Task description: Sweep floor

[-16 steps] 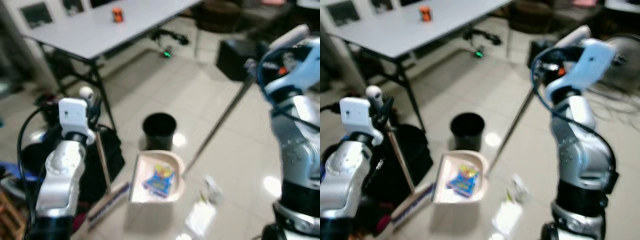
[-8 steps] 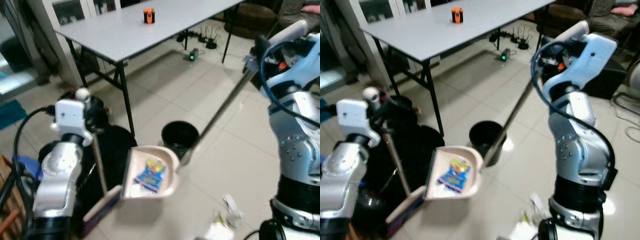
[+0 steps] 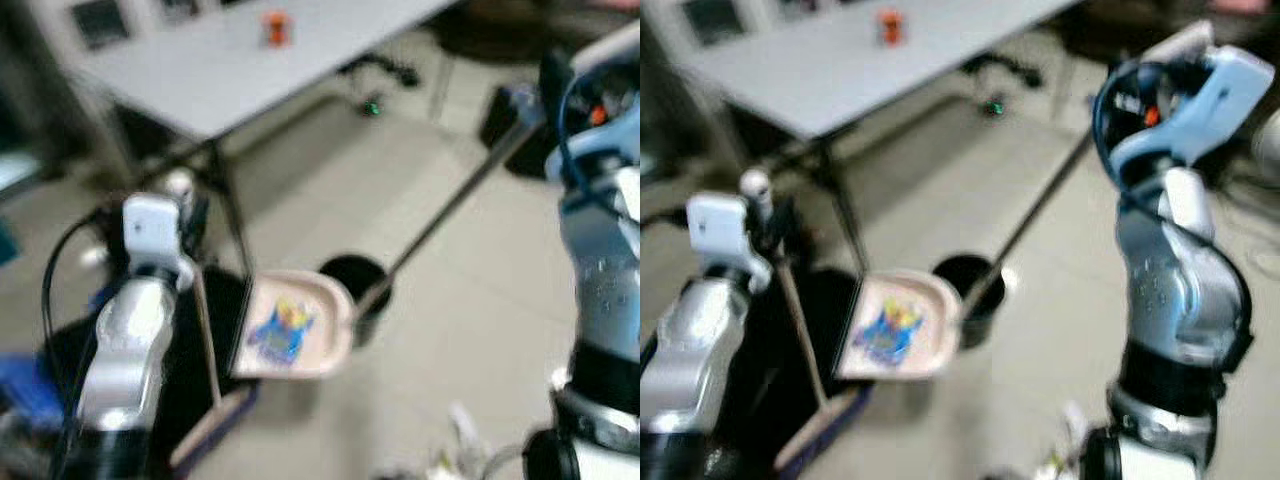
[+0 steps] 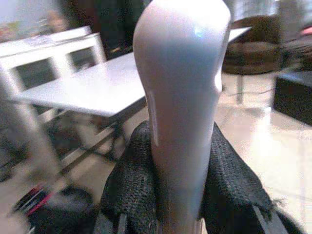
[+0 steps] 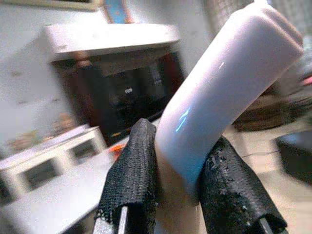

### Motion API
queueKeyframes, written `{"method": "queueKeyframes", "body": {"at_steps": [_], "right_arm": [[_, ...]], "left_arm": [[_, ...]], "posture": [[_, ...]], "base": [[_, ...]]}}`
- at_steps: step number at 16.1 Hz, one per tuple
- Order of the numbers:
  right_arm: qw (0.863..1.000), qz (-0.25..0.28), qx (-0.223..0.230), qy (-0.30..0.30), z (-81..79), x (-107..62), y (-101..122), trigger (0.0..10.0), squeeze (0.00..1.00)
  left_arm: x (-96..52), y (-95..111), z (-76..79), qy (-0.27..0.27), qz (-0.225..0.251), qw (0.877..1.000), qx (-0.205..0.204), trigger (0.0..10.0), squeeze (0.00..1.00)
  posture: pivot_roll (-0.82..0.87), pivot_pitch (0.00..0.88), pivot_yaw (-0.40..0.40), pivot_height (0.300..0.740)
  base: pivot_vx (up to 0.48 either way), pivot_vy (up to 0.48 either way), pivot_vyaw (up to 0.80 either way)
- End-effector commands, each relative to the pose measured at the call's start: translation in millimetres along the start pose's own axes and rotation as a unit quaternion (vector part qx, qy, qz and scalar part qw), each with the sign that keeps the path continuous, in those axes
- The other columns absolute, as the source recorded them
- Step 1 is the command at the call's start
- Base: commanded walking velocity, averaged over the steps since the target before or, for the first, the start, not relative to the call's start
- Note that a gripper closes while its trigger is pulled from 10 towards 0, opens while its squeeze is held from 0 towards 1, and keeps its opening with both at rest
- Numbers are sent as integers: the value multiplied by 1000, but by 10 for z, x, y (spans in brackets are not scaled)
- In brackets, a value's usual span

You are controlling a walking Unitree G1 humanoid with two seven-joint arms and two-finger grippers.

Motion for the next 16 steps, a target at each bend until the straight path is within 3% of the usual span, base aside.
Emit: {"method": "queueKeyframes", "body": {"at_steps": [1,7,16], "right_arm": [[1000,31,-1,3,-46,30,155,10000,0],[999,44,-21,-7,29,41,247,10000,0],[995,77,-44,-34,126,99,335,10000,0]], "left_arm": [[-11,106,-98,12,22,1000,6,10000,0],[-9,46,-48,5,7,1000,-7,10000,0],[-88,-82,3,1,-23,999,-33,10000,0]], "posture": [[-3,0,46,740],[-11,0,51,740],[2,0,45,740]], "base": [[480,0,0],[457,0,0],[0,0,0]]}}
Point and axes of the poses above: a point about 5 cm out from each wrist's last joint towards the gripper, its own x axis pointing out of the wrist towards the gripper, its own y axis along the axis of the wrist's last joint, z = x × y, the point moved 5 cm from there along x, pointing out of the wrist towards the gripper, and after that the axes turned 6 degrees about x, right-handed, at the moved point
